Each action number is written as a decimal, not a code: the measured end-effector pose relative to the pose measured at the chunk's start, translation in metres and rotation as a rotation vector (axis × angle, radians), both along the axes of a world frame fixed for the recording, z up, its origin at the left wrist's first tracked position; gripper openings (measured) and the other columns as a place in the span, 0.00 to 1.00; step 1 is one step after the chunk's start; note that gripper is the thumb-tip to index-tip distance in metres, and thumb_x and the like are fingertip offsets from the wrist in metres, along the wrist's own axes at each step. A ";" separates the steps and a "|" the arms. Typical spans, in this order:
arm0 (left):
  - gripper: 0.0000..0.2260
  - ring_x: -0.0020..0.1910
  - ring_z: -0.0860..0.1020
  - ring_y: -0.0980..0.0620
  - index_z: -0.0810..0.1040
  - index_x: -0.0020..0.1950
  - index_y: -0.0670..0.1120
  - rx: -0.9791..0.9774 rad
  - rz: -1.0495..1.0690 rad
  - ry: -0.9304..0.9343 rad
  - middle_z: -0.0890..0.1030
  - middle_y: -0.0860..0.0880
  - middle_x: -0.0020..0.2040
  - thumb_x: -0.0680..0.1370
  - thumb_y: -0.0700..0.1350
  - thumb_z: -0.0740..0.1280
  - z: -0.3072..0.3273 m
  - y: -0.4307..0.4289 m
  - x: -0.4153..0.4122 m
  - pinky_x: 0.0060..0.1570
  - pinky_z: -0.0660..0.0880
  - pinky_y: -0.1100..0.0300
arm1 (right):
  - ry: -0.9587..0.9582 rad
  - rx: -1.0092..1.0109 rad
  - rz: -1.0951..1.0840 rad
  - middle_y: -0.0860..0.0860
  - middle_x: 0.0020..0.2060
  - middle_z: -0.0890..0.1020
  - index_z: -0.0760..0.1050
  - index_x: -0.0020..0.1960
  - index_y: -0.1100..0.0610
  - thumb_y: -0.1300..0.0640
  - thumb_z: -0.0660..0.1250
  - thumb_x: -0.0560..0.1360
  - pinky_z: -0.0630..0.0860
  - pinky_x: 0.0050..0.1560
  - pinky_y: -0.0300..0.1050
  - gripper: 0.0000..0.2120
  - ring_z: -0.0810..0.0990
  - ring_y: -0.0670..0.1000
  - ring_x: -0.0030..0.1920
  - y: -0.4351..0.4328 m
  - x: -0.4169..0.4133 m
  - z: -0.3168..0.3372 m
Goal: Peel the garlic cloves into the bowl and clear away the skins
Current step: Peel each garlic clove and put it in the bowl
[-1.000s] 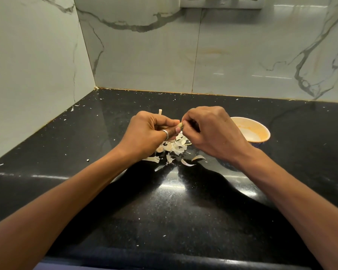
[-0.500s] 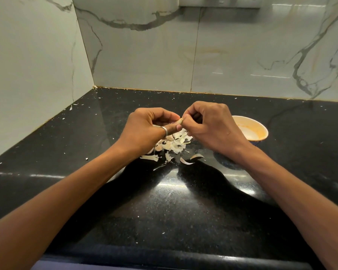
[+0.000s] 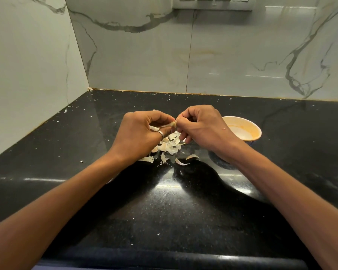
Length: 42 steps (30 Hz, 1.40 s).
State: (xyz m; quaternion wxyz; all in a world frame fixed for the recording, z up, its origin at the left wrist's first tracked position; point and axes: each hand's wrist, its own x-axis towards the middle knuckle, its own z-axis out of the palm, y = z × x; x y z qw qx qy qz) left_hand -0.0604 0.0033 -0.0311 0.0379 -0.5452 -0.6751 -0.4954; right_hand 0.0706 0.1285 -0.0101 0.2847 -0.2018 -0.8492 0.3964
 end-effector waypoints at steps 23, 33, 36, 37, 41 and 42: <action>0.10 0.47 0.86 0.51 0.83 0.52 0.47 -0.027 -0.157 -0.263 0.86 0.46 0.46 0.73 0.40 0.77 -0.001 0.003 -0.001 0.47 0.80 0.64 | 0.038 -0.201 0.027 0.59 0.40 0.87 0.79 0.36 0.57 0.56 0.71 0.76 0.79 0.38 0.47 0.11 0.84 0.52 0.35 -0.001 0.000 0.000; 0.10 0.49 0.85 0.46 0.82 0.52 0.49 0.005 -0.152 -0.364 0.85 0.44 0.48 0.73 0.41 0.77 0.002 0.001 0.006 0.53 0.82 0.57 | 0.081 -0.255 0.015 0.64 0.41 0.86 0.79 0.38 0.60 0.63 0.66 0.77 0.77 0.34 0.44 0.10 0.81 0.54 0.35 0.000 0.001 0.000; 0.10 0.49 0.85 0.50 0.82 0.52 0.48 0.028 -0.143 -0.408 0.85 0.46 0.48 0.73 0.41 0.77 0.003 0.001 0.009 0.54 0.82 0.55 | 0.088 -0.249 -0.007 0.57 0.35 0.84 0.79 0.39 0.60 0.62 0.67 0.78 0.77 0.35 0.44 0.09 0.82 0.53 0.34 0.001 0.002 0.000; 0.10 0.48 0.85 0.51 0.82 0.52 0.47 0.035 -0.143 -0.419 0.85 0.48 0.47 0.73 0.41 0.77 0.003 0.002 0.010 0.53 0.82 0.56 | 0.089 -0.244 -0.014 0.56 0.34 0.83 0.79 0.39 0.59 0.62 0.67 0.78 0.77 0.35 0.44 0.09 0.82 0.53 0.34 0.002 0.002 0.000; 0.10 0.46 0.83 0.55 0.82 0.53 0.43 0.069 -0.156 -0.469 0.84 0.52 0.46 0.73 0.39 0.76 0.003 0.001 0.014 0.49 0.81 0.63 | 0.100 -0.237 -0.036 0.54 0.31 0.82 0.79 0.38 0.59 0.61 0.68 0.77 0.77 0.35 0.44 0.09 0.83 0.54 0.34 0.001 0.000 -0.001; 0.10 0.47 0.83 0.55 0.82 0.53 0.43 0.072 -0.153 -0.467 0.84 0.53 0.47 0.73 0.39 0.76 0.003 0.001 0.014 0.49 0.81 0.63 | 0.100 -0.235 -0.042 0.54 0.31 0.82 0.79 0.38 0.59 0.61 0.68 0.77 0.77 0.35 0.45 0.09 0.83 0.54 0.33 0.001 0.000 0.000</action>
